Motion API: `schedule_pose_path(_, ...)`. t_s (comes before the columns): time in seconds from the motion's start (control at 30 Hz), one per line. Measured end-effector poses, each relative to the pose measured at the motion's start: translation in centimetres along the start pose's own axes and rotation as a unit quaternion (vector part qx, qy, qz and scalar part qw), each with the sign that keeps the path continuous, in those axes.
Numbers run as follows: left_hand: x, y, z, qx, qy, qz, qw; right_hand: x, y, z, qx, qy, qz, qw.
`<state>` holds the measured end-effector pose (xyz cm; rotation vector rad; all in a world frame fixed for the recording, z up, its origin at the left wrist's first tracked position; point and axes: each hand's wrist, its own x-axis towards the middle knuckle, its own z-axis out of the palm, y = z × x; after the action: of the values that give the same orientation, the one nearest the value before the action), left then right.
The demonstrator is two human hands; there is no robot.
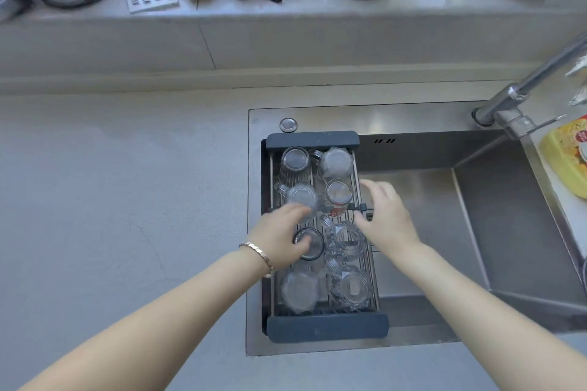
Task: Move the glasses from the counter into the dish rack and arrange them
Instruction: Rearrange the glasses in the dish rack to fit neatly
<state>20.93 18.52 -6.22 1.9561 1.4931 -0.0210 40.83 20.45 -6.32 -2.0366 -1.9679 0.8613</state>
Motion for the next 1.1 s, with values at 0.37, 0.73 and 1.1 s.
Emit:
schedule_pose_path(0.37, -0.6, 1.4, 1.9, 0.034, -0.013, -0.104, 0.994, -2.7, -0.1, 4.4, -0.136, -0.086, 0.053, 0.986)
schedule_pose_path(0.73, -0.4, 2.3, 2.2, 0.052, 0.002, -0.107, 0.993, -1.6, 0.3, 3.4, -0.085, -0.072, -0.004, 0.994)
schedule_pose_path(1.1, -0.6, 1.9, 2.3, 0.076, 0.013, -0.103, 0.992, -2.2, 0.8, 3.8, -0.051, -0.061, 0.001, 0.997)
